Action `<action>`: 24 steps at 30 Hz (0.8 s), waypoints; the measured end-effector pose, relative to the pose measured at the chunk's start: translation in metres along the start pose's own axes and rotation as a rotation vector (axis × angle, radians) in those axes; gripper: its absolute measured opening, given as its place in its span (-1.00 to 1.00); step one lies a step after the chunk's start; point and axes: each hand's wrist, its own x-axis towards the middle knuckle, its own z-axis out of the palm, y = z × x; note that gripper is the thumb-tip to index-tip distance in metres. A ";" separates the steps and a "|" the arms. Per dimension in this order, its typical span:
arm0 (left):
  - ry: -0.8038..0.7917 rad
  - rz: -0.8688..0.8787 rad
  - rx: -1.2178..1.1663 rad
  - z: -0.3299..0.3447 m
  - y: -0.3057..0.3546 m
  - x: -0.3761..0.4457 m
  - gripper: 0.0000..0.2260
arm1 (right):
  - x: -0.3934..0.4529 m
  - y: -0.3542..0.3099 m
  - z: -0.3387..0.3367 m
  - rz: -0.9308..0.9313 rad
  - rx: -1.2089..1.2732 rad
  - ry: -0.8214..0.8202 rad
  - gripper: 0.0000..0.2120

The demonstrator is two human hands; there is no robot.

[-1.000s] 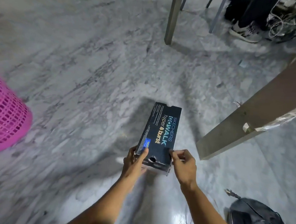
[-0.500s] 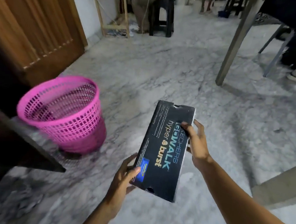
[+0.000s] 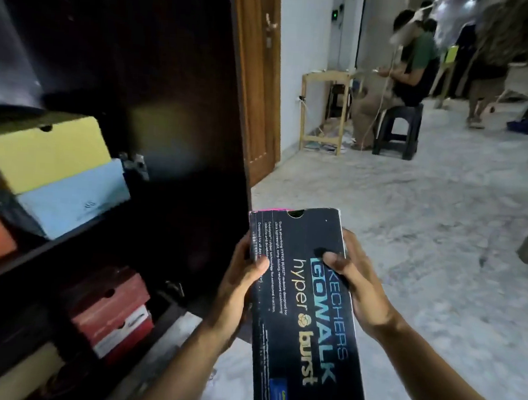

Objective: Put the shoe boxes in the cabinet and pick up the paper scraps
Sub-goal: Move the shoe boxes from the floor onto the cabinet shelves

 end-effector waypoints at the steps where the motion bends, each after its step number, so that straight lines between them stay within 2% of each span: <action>1: 0.040 0.035 0.000 -0.020 0.015 -0.006 -0.36 | 0.005 -0.006 0.025 -0.018 -0.001 -0.037 -0.22; 4: 0.166 0.131 0.016 -0.062 0.052 -0.021 -0.48 | 0.013 -0.020 0.084 -0.040 -0.008 -0.130 -0.10; 7: 0.311 0.206 0.030 -0.101 0.091 -0.026 -0.36 | 0.021 -0.030 0.133 -0.023 -0.015 -0.224 -0.02; 10: 0.547 0.250 -0.030 -0.138 0.135 -0.016 -0.29 | 0.022 -0.032 0.162 -0.006 0.011 -0.261 0.02; 14: 0.701 0.339 -0.031 -0.172 0.199 0.003 -0.22 | 0.018 -0.034 0.194 -0.004 0.133 -0.327 -0.08; 17: 0.799 0.422 0.015 -0.189 0.243 0.019 -0.34 | 0.032 -0.047 0.226 -0.001 0.156 -0.401 -0.23; 19: 0.882 0.402 -0.046 -0.201 0.266 0.031 -0.38 | 0.046 -0.060 0.248 -0.009 0.166 -0.351 -0.36; 21: 0.937 0.337 -0.101 -0.217 0.287 0.039 -0.31 | 0.066 -0.077 0.275 0.047 0.212 -0.290 -0.40; 24: 0.986 0.380 0.119 -0.230 0.303 0.039 -0.41 | 0.099 -0.100 0.308 0.150 0.184 -0.224 -0.52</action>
